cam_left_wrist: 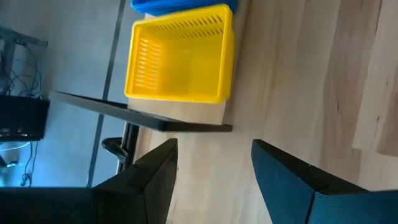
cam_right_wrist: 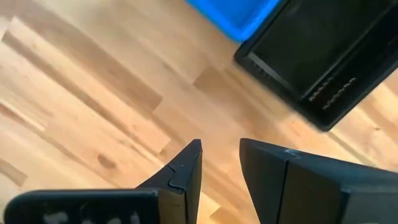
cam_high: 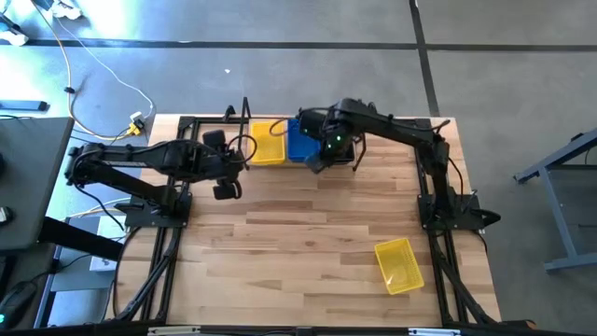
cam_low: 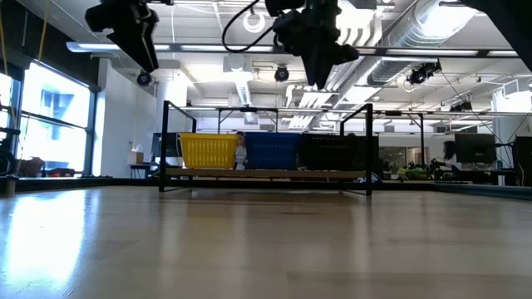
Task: Stack baskets on shelf by color
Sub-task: Stack the yellow basket on top of the yellow baskets on the shelf
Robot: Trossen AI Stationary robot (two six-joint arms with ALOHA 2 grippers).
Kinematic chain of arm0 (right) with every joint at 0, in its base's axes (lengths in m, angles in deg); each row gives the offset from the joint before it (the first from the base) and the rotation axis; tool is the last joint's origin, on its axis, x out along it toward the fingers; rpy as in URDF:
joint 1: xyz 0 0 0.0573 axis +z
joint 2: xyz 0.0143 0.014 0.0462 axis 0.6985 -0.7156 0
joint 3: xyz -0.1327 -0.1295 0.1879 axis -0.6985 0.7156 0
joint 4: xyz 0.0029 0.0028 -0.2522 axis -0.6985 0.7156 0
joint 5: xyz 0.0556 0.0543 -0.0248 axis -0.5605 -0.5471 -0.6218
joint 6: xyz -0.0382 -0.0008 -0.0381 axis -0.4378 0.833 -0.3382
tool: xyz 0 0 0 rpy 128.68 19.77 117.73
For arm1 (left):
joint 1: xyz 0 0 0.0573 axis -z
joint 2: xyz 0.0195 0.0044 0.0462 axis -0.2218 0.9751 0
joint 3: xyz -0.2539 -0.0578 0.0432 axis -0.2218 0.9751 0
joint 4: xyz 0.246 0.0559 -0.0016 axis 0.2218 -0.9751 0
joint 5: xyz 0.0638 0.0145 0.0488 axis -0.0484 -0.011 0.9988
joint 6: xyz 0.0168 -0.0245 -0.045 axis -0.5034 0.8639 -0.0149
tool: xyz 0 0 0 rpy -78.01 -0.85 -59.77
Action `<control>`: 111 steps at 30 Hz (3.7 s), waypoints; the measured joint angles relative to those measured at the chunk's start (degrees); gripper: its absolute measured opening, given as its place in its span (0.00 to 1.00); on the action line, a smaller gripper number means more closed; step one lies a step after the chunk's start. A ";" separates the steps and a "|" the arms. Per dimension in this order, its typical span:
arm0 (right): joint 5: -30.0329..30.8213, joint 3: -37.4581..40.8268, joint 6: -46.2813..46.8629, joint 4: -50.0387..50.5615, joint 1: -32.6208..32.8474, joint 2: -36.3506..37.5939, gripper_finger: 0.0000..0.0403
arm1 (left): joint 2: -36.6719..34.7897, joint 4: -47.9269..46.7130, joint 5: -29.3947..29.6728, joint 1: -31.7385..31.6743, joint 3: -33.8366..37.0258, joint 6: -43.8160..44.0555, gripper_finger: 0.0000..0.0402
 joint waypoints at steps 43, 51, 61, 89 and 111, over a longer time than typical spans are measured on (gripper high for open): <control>-4.11 61.24 51.59 -18.25 37.60 44.43 0.23 | -1.36 0.44 -1.84 0.00 1.37 -0.55 0.49; -7.41 68.45 60.98 -20.42 43.79 46.17 0.23 | -1.34 0.40 -1.90 -0.02 1.37 2.21 0.49; -8.89 73.68 75.29 -24.79 52.21 46.17 0.23 | -1.34 0.39 -1.90 -0.02 1.37 2.38 0.49; -5.77 84.56 98.70 -41.51 57.95 46.14 0.02 | -1.34 4.02 -9.07 0.00 1.34 4.57 0.49; 18.91 71.57 88.67 -45.76 39.68 44.23 0.00 | -1.28 23.61 -9.65 9.37 1.32 -1.66 0.49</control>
